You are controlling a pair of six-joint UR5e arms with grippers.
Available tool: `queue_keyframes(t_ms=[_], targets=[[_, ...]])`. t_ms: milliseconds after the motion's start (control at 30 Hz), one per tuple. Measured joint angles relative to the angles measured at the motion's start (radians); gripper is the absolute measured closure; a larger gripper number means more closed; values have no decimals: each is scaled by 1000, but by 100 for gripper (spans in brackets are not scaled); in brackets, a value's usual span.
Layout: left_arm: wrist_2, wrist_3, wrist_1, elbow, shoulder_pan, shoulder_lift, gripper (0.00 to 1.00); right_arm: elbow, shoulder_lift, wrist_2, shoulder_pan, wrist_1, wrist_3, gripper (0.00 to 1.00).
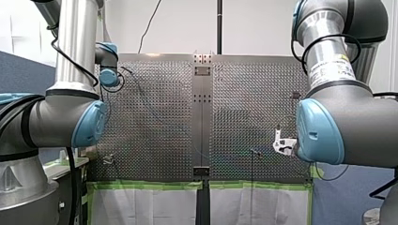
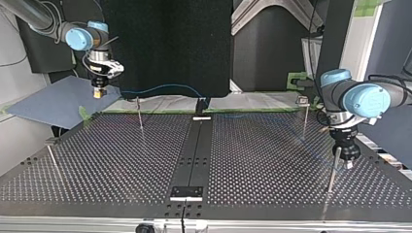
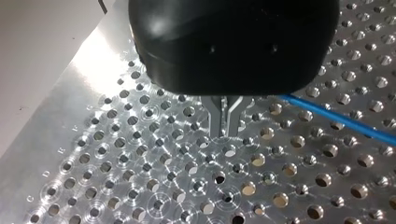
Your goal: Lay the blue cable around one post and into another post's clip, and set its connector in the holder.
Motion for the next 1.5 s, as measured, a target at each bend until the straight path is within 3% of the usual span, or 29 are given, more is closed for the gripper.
queue_keyframes(t_ms=[233, 567, 1000, 1067, 1100, 1167, 1200, 1267, 1300, 1367, 1400, 1467, 1500], targets=[[0, 5, -4, 1, -1, 0, 93, -19, 48, -21, 0, 3, -26, 97], [-2, 8, -8, 2, -2, 0, 93, -21, 73, 36, -16, 18, -24, 97], [-2, 8, -10, 2, -7, 0, 89, -20, 76, 40, -29, 23, -19, 97], [-2, 7, -10, 2, -8, 0, 80, -20, 76, 40, -29, 23, -18, 97], [-2, 6, -10, 2, -8, 0, 80, -20, 76, 40, -29, 23, -18, 97], [-2, 4, -10, 1, -8, 0, 62, -20, 76, 39, -28, 23, -18, 97], [-2, 3, -10, 2, -9, 0, 62, -20, 76, 39, -28, 23, -19, 97], [-2, 0, -10, 1, -9, 0, 44, -21, 76, 39, -28, 24, -19, 97], [-2, -2, -10, 2, -9, 0, 44, -20, 76, 39, -28, 24, -19, 97], [-5, -11, -10, 1, -9, 0, 26, -20, 76, 39, -28, 25, -20, 97], [-8, -17, -10, 1, -9, 0, 26, -20, 76, 39, -27, 25, -20, 97], [-16, -30, -10, 1, -9, 0, 9, -21, 76, 39, -27, 27, -20, 97], [-19, -36, -11, 2, -9, 0, 9, -21, 76, 39, -26, 27, -20, 97]])
